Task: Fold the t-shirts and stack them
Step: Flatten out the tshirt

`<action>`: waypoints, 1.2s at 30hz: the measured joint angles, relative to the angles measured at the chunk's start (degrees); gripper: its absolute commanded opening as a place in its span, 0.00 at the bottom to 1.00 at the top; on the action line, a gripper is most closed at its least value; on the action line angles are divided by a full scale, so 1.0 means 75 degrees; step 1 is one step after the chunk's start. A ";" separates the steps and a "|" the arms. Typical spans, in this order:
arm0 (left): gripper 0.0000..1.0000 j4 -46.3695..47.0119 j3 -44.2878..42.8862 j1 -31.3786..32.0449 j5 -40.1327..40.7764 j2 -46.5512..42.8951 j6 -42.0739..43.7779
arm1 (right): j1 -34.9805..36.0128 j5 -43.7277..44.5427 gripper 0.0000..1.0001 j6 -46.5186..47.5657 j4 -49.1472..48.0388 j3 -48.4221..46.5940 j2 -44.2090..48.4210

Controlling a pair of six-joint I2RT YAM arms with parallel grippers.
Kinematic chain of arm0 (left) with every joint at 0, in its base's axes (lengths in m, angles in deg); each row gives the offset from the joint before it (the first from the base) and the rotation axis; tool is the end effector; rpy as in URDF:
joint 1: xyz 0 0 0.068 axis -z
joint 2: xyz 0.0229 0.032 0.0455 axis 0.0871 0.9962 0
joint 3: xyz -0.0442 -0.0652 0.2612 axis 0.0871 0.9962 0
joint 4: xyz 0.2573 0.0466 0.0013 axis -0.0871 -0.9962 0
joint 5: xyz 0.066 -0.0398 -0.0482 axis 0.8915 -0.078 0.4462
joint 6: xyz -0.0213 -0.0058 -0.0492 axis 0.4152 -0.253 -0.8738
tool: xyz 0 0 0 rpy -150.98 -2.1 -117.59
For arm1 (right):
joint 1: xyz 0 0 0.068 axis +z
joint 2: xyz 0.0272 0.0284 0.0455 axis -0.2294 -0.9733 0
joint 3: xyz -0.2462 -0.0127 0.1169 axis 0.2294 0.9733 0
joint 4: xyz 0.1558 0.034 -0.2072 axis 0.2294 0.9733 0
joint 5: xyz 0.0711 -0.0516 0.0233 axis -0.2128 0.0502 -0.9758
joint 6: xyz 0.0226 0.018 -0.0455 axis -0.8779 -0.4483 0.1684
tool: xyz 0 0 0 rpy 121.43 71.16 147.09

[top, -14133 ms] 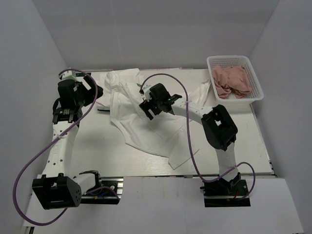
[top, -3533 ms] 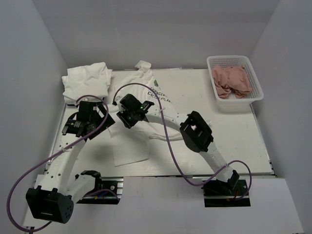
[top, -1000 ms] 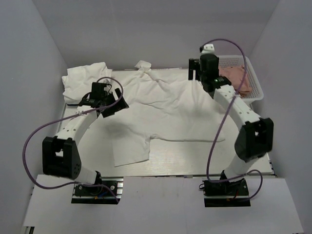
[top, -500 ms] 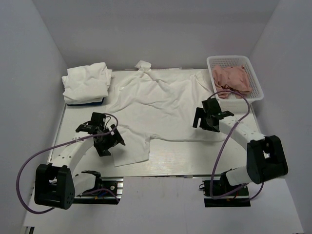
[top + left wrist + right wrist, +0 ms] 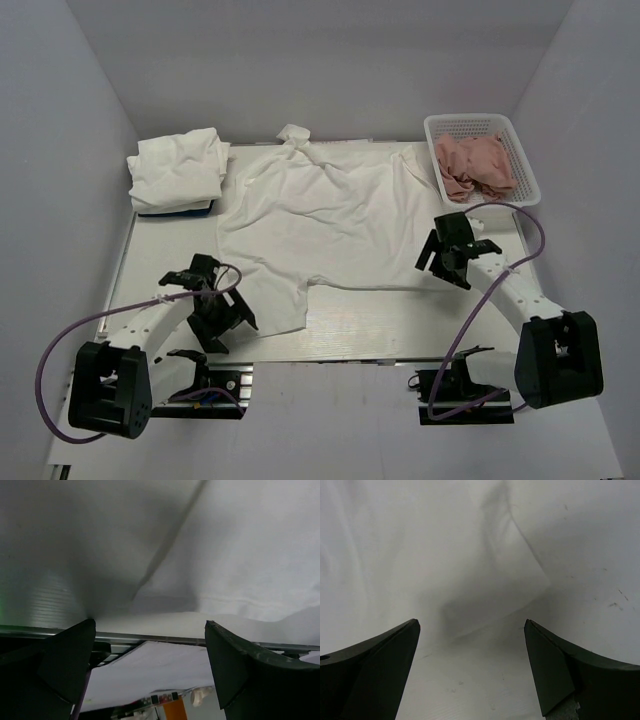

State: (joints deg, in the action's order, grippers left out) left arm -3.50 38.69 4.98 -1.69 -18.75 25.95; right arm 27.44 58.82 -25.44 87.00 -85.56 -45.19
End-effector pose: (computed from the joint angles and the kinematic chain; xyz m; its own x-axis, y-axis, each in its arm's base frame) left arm 0.1394 -0.0333 0.1553 -0.8238 -0.5506 0.1349 -0.5668 0.7965 -0.2105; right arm 0.2305 0.0462 0.2066 -0.7323 0.3532 -0.5822 0.4035 0.9138 0.0468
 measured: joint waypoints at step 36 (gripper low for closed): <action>0.00 0.1623 -0.2002 0.0201 -0.0178 -0.0530 0.0434 | -0.1422 -0.0388 0.00 0.0154 -0.1093 0.0828 0.0393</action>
State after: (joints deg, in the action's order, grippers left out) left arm 8.68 23.67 6.49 -3.02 -22.73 29.21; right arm 16.77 55.92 -24.28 78.81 -79.35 -42.24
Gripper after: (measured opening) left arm 0.019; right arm 0.020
